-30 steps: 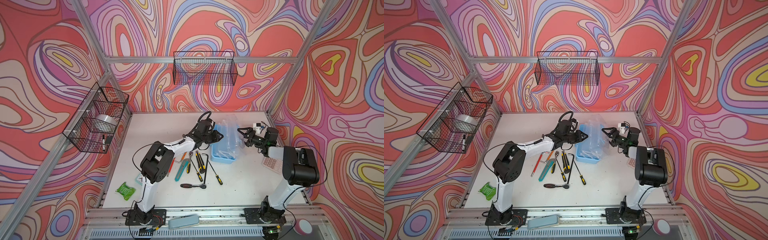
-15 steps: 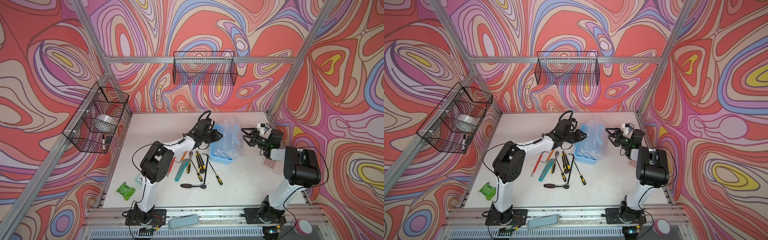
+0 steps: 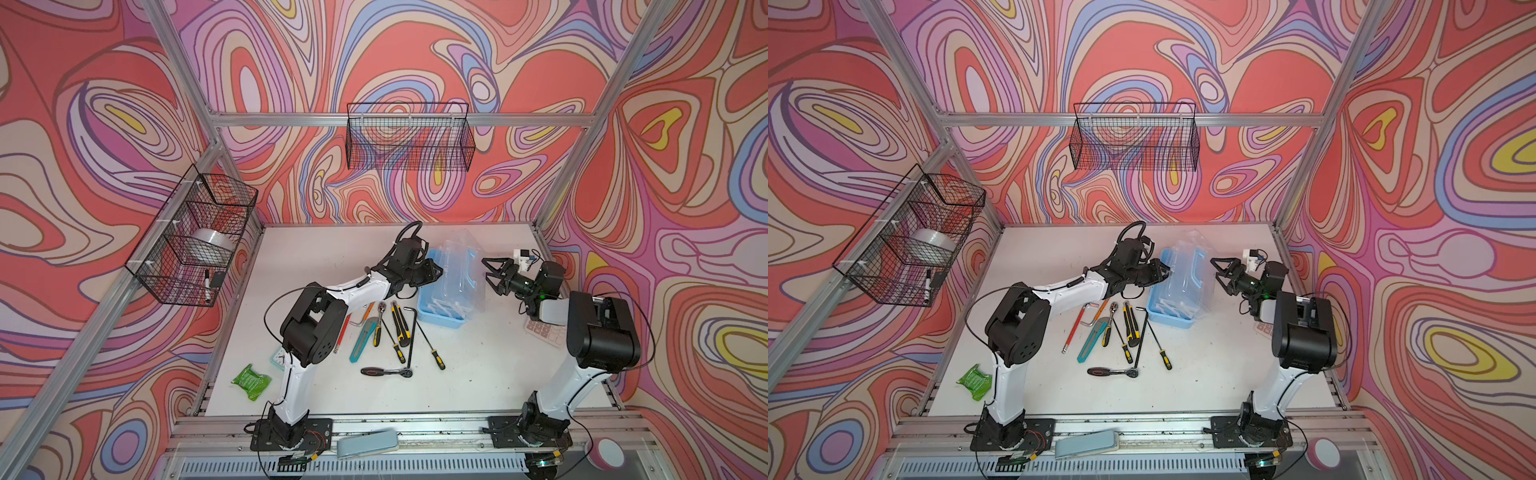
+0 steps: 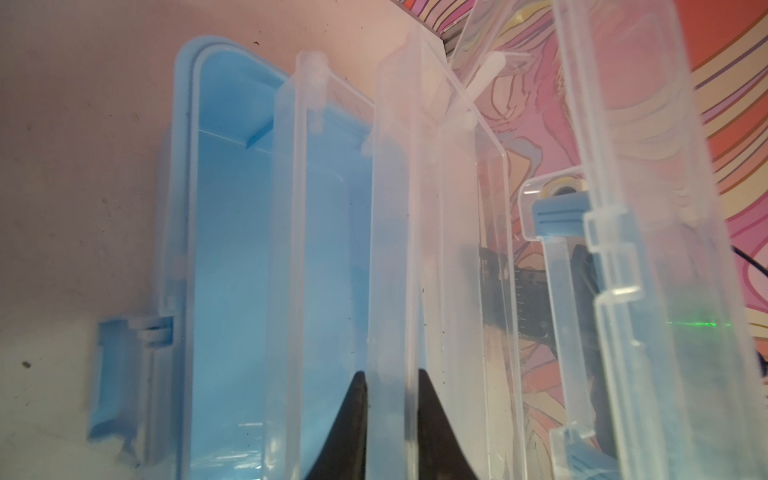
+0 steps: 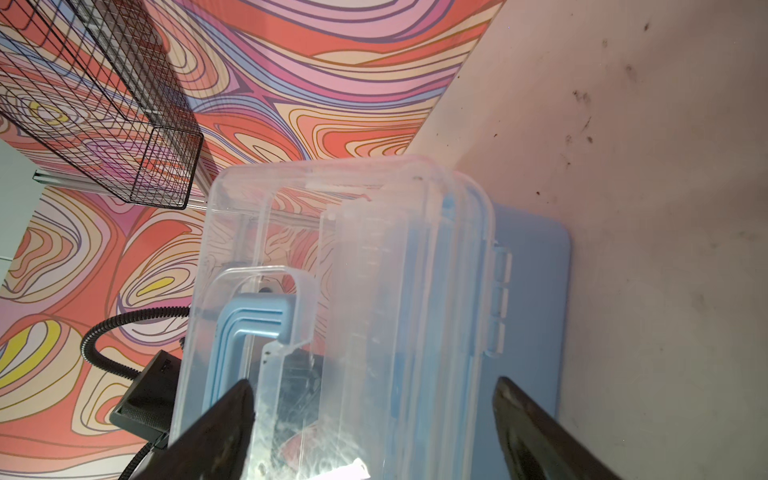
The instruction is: Pack the tool kit
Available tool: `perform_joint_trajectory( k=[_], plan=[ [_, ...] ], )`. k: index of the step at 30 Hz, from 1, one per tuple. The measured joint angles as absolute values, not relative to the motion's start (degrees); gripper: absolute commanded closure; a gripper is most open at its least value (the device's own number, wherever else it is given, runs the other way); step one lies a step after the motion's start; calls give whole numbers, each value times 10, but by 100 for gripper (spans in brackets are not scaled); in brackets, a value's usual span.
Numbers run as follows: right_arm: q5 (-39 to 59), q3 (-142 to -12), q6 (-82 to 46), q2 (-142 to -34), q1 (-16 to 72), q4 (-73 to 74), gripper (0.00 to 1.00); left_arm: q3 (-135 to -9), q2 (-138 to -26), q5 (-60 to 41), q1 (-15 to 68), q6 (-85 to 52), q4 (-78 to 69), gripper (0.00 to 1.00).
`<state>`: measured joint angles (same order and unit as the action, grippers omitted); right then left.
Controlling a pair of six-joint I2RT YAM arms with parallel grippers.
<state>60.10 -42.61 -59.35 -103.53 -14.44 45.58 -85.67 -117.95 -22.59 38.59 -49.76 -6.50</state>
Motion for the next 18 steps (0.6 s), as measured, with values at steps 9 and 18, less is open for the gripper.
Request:
perform_joint_trajectory(
  k=[9, 18],
  plan=[
    [601, -413, -606, -1057, -144, 486, 3, -875, -1180, -217, 392, -496, -40, 81],
    [612, -401, -673, -1092, -151, 598, 2, -888, -1180, -206, 399, -495, -20, 81]
  ],
)
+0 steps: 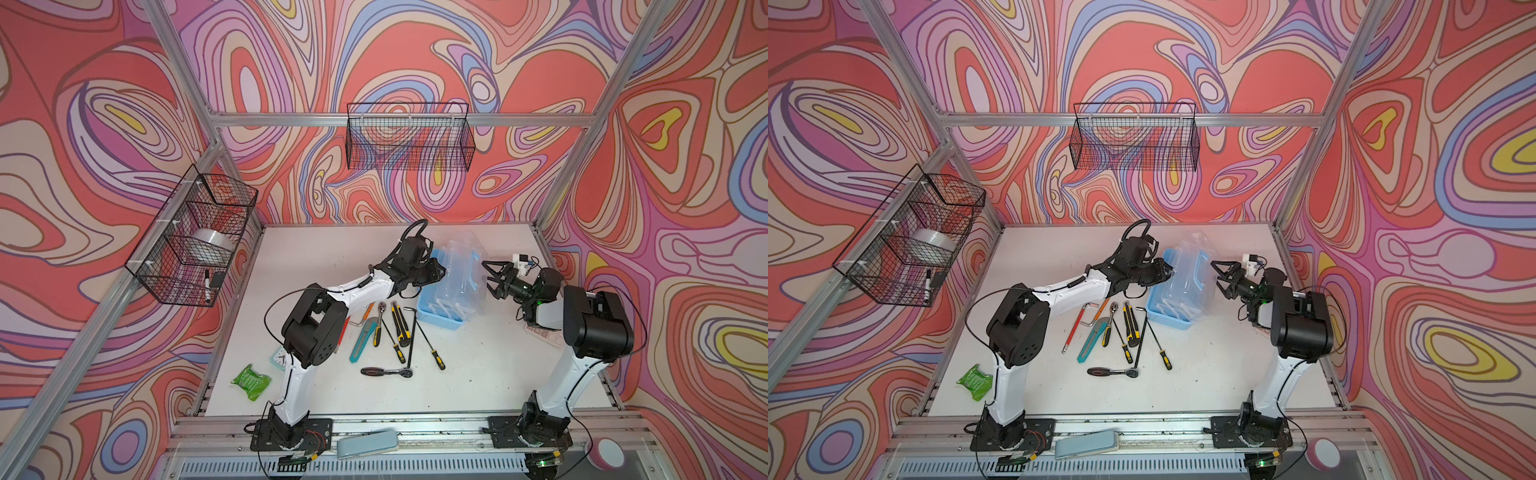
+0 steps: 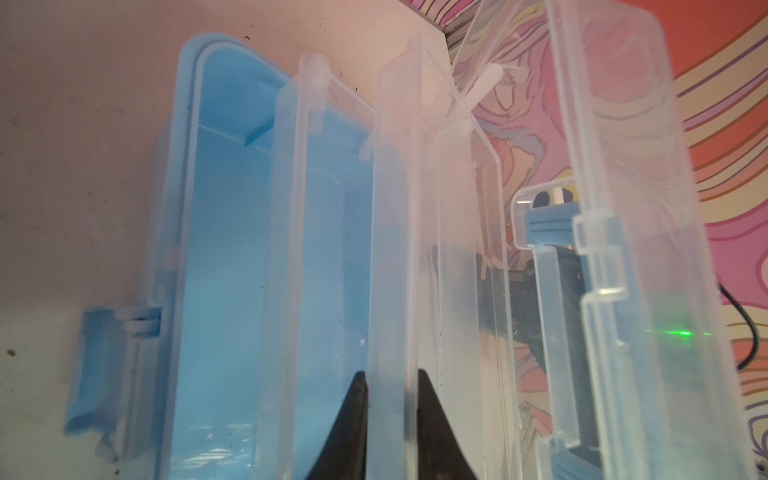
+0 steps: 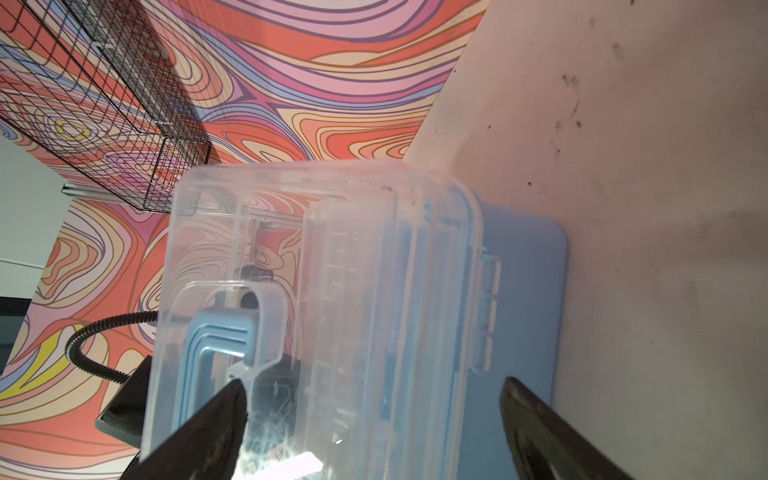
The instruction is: Pack the tool kit
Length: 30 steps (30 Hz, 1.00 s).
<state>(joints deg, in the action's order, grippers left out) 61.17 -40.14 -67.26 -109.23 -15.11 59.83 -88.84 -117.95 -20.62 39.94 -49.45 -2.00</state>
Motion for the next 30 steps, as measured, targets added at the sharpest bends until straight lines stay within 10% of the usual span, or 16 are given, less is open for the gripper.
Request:
perform_joint_trajectory(
  k=[20, 30],
  plan=[
    [529, -405, -451, -958, -173, 245, 4, -899, -1179, -164, 401, -481, 7, 82],
    [541, -310, -480, -949, -203, 280, 28, -893, -1169, -148, 400, -482, 7, 83]
  ],
)
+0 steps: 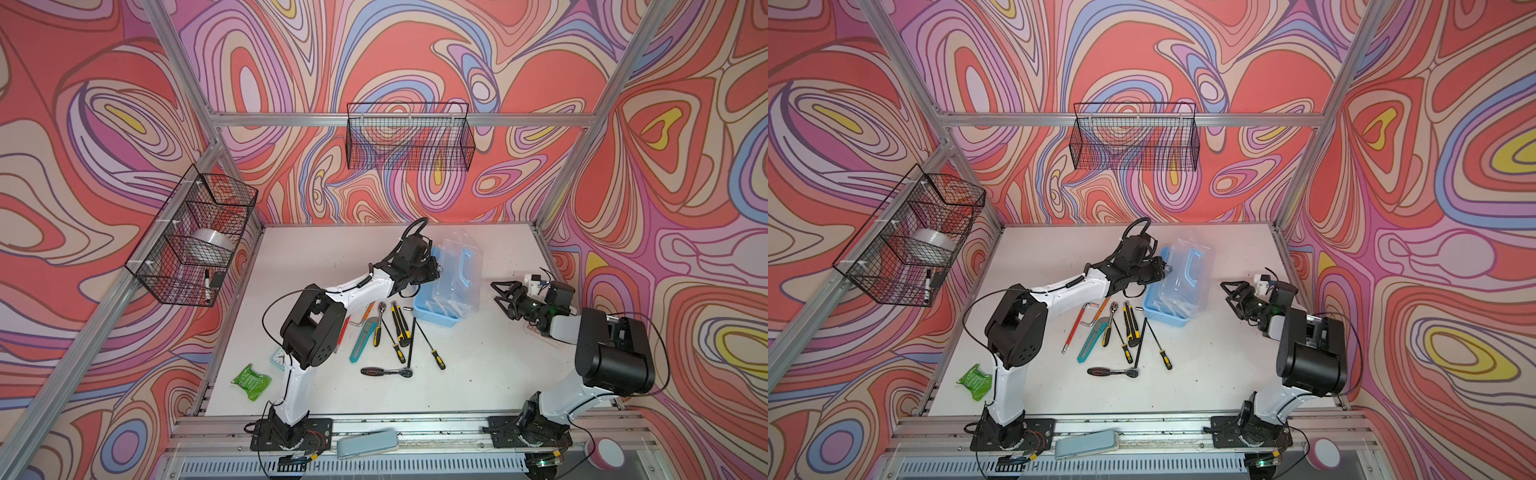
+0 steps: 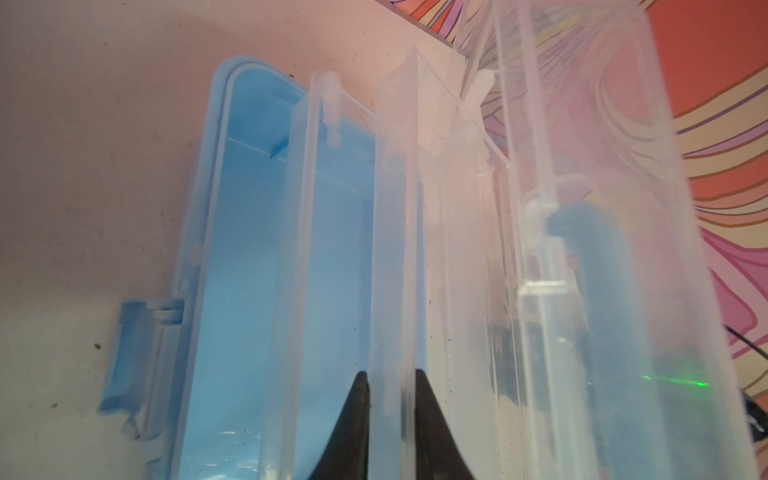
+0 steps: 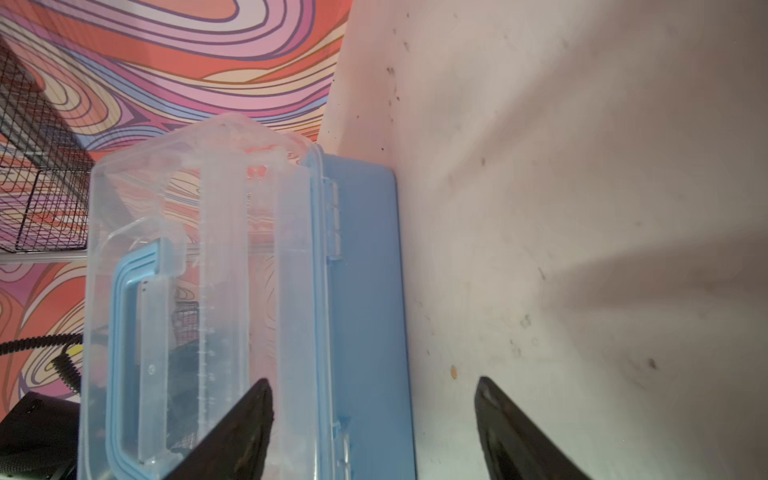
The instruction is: Pack the tool kit
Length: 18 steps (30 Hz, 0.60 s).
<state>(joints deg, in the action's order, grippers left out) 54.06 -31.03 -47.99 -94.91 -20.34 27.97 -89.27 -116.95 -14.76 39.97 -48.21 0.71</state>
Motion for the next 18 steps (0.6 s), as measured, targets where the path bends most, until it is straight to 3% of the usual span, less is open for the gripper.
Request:
perform_joint_trajectory(
  k=[8, 18],
  plan=[
    [544, -256, -493, -931, -190, 289, 59, -886, -1165, -144, 397, -489, 2, 83],
    [528, -256, -542, -957, -85, 368, 76, -884, -1165, -141, 397, -496, -3, 83]
  ],
)
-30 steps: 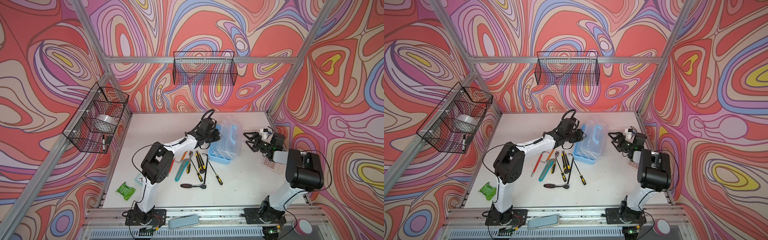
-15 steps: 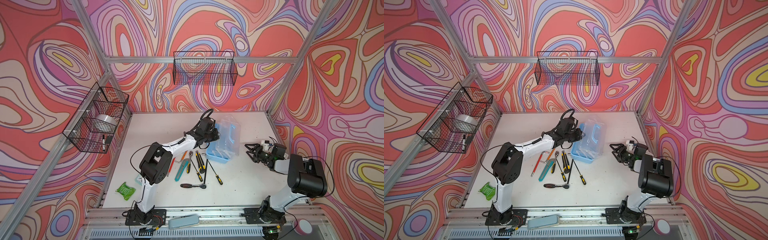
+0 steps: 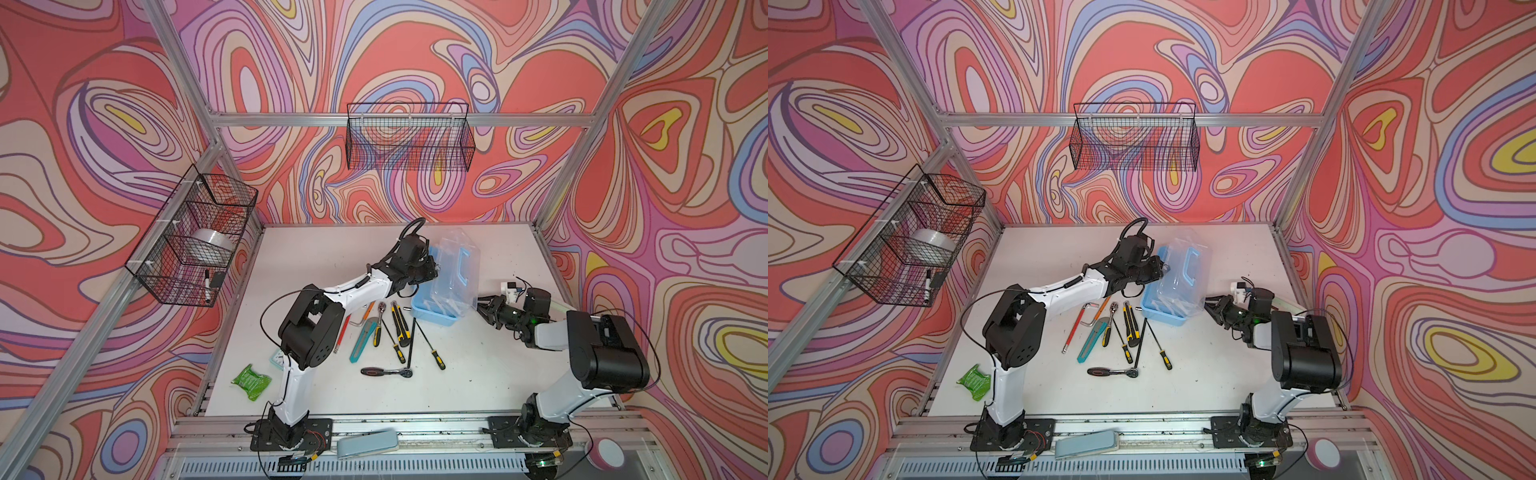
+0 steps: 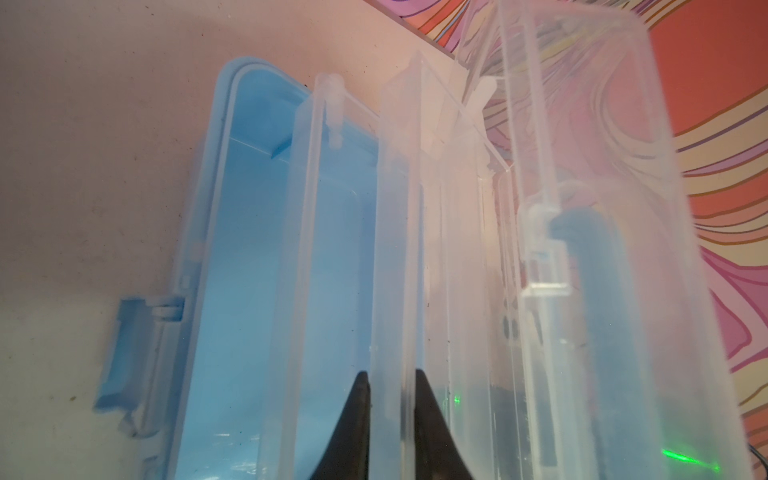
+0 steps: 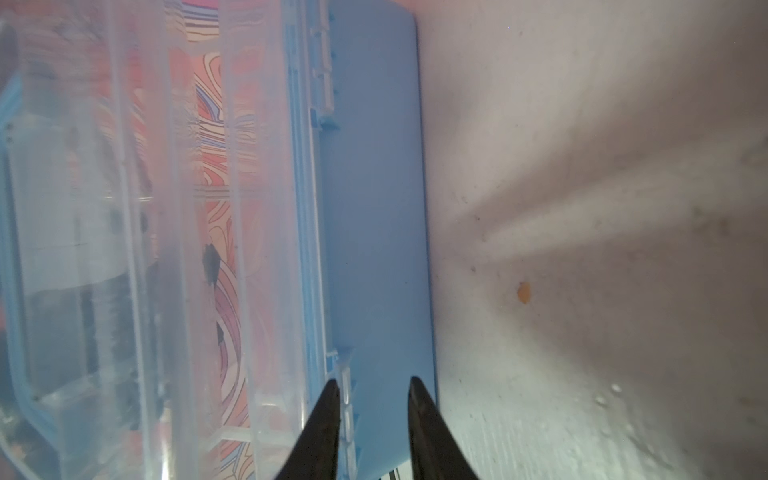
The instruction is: Pack the tool kit
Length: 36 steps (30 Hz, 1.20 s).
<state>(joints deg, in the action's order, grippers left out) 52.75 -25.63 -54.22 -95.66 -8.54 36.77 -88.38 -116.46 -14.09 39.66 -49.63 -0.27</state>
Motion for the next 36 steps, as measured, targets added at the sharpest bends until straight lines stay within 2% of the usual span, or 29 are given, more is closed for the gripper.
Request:
perform_joint_trajectory(
  k=[8, 22, 28, 31, 33, 36],
  plan=[
    [514, -257, -619, -1024, -43, 490, 86, -884, -1165, -138, 396, -498, -9, 83],
    [486, -288, -633, -1025, -16, 487, 88, -891, -1165, -124, 397, -498, -28, 83],
    [491, -348, -605, -1072, -15, 457, 82, -890, -1165, -116, 397, -498, -41, 83],
    [488, -392, -554, -1075, -17, 381, 74, -880, -1165, -105, 395, -499, -46, 83],
    [486, -420, -516, -1075, -19, 329, 64, -866, -1163, -100, 391, -501, -49, 83],
    [484, -454, -462, -1075, -30, 252, 57, -848, -1156, -93, 386, -503, -50, 83]
  ],
)
